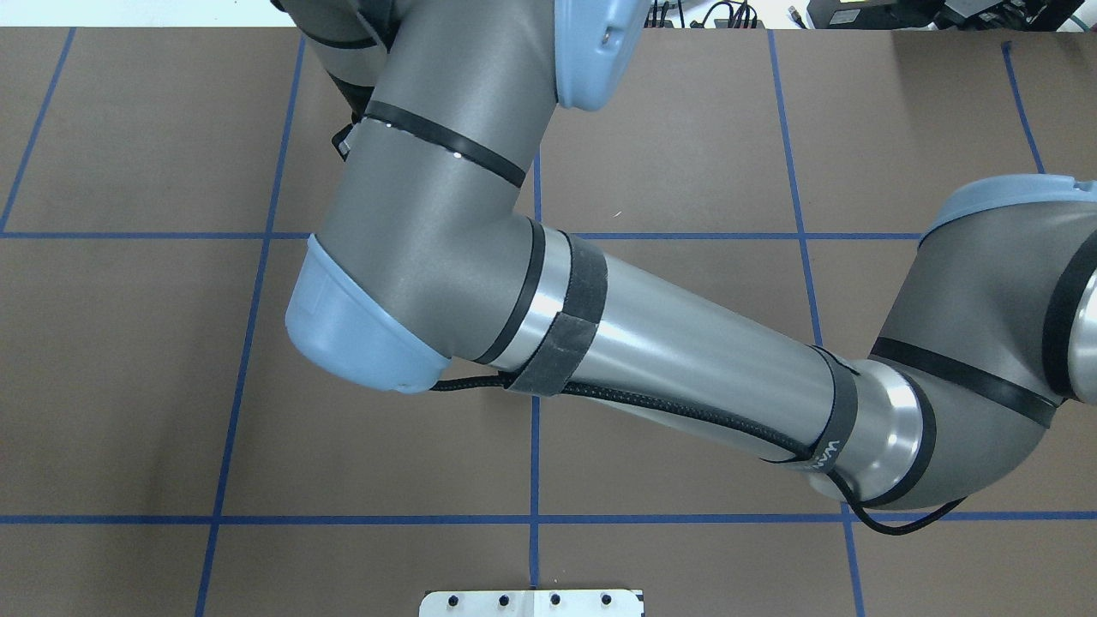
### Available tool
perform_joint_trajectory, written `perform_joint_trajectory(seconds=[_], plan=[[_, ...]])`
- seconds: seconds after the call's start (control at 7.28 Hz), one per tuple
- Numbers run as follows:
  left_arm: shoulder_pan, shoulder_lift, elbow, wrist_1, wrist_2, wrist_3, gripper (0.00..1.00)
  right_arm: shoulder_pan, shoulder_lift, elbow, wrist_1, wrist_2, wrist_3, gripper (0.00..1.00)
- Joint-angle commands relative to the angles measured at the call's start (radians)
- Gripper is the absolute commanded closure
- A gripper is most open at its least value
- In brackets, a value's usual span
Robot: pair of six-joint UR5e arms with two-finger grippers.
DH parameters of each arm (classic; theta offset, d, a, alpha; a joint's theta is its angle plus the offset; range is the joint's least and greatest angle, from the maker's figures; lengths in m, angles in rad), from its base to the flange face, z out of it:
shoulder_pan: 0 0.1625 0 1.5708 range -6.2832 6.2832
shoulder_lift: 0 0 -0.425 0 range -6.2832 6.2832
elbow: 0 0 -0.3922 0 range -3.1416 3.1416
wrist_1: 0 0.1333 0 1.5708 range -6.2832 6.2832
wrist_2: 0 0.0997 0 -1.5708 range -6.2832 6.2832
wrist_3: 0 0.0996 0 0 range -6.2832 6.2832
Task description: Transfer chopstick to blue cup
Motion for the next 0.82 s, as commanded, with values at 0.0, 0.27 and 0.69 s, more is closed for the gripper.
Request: perform_joint_trajectory(seconds=[0.0,0.27,0.69], plan=[[0.0,0.018,-0.007,0.0,0.0,0.001,0.0,-0.014,-0.041,-0.009,0.068,-0.028,-0.008,1.0],[0.0,0.026,-0.011,0.0,0.0,0.001,0.0,-0.014,-0.09,-0.021,0.163,-0.055,-0.016,1.0],[0.0,0.027,-0.01,0.0,0.0,0.001,0.0,-0.026,-0.143,-0.007,0.165,-0.058,-0.016,1.0]])
